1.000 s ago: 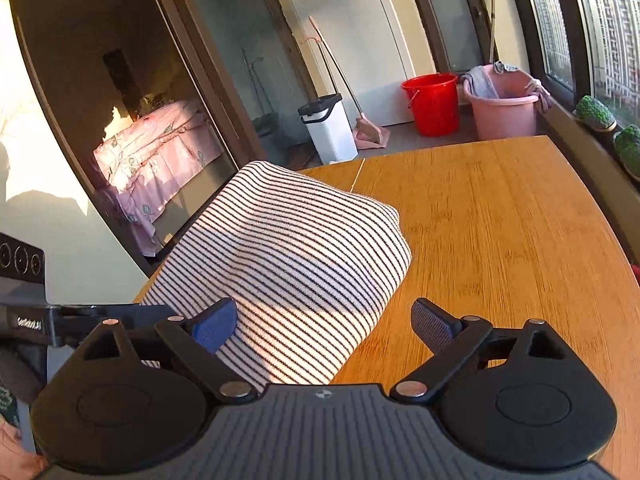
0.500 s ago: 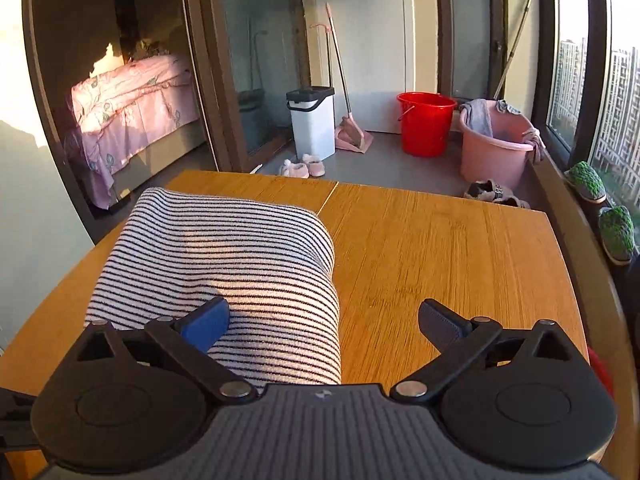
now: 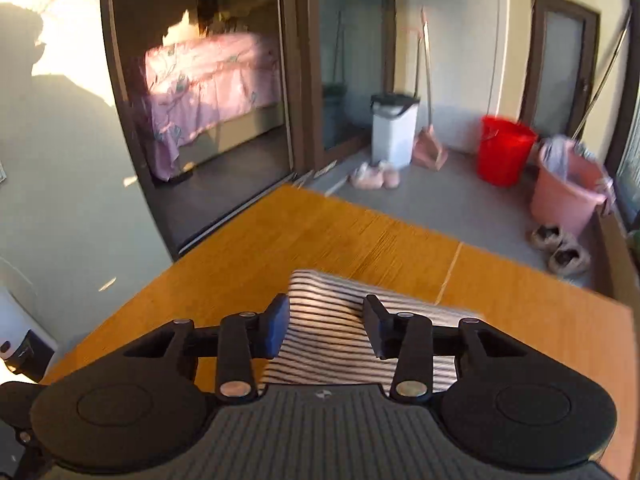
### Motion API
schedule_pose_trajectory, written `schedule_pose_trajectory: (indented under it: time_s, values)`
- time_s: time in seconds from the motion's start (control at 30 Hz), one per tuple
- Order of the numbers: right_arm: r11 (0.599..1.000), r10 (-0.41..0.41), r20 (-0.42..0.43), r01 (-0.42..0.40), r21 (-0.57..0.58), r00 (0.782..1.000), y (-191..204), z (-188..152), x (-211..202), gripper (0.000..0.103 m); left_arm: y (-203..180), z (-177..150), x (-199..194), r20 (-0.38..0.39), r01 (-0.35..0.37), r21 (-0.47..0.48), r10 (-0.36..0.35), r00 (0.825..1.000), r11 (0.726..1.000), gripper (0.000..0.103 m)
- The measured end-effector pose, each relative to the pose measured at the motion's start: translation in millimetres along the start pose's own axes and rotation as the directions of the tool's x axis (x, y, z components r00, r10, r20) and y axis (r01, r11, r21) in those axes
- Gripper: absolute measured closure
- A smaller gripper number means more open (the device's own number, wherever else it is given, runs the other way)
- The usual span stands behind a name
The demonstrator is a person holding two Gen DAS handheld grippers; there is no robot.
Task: Fold clothes
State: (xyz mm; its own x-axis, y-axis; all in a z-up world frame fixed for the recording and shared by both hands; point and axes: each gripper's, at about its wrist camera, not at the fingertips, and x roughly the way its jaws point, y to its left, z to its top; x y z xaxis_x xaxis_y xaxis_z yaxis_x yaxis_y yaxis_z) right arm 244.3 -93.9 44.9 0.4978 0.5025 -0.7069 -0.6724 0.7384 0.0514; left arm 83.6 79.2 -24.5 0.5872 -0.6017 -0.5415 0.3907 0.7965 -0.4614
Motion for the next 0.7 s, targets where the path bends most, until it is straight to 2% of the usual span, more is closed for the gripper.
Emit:
schedule_pose_trajectory:
  time_s: [0.07, 0.1, 0.13, 0.23, 0.27, 0.33, 0.5, 0.6, 0.7]
  values:
    - [0.995, -0.064, -0.035, 0.061, -0.084, 0.997, 16, -6, 21, 0.05, 4, 0, -3, 0.005, -0.008, -0.017, 0.008, 1.0, 1.0, 0.0]
    - [0.993, -0.069, -0.034, 0.065, -0.103, 0.997, 20, -7, 23, 0.045, 7, 0, -3, 0.008, -0.014, -0.025, 0.014, 1.0, 1.0, 0.0]
    - [0.995, -0.048, -0.014, 0.046, -0.085, 0.999, 17, -6, 14, 0.042, 8, 2, -2, 0.01, -0.024, -0.033, 0.025, 1.0, 0.999, 0.0]
    - [1.0, 0.031, 0.068, -0.031, 0.001, 0.997, -1, -2, -21, 0.042, 8, 10, 1, 0.015, -0.062, -0.045, 0.062, 0.998, 0.997, 0.0]
    - [0.999, 0.033, 0.096, -0.035, 0.019, 0.995, -9, -2, -33, 0.042, 7, 12, 1, 0.016, -0.067, -0.045, 0.068, 0.998, 0.997, 0.0]
    - [0.999, 0.011, 0.133, -0.018, 0.05, 0.991, -27, -9, -52, 0.042, 6, 15, 1, 0.018, -0.07, -0.039, 0.071, 0.997, 0.997, 0.0]
    - [0.988, -0.055, 0.145, 0.034, 0.149, 0.988, -68, -48, -73, 0.042, -7, 19, 1, 0.028, -0.075, -0.006, 0.075, 0.997, 0.997, 0.0]
    - [0.976, -0.096, 0.149, 0.063, 0.208, 0.984, -92, -71, -85, 0.042, -4, 27, -2, 0.104, -0.052, -0.067, 0.059, 0.993, 0.996, 0.0]
    - [0.961, -0.109, 0.17, 0.06, 0.269, 0.979, -109, -91, -93, 0.036, 13, 45, 2, 0.153, 0.004, -0.205, 0.028, 0.988, 0.979, 0.0]
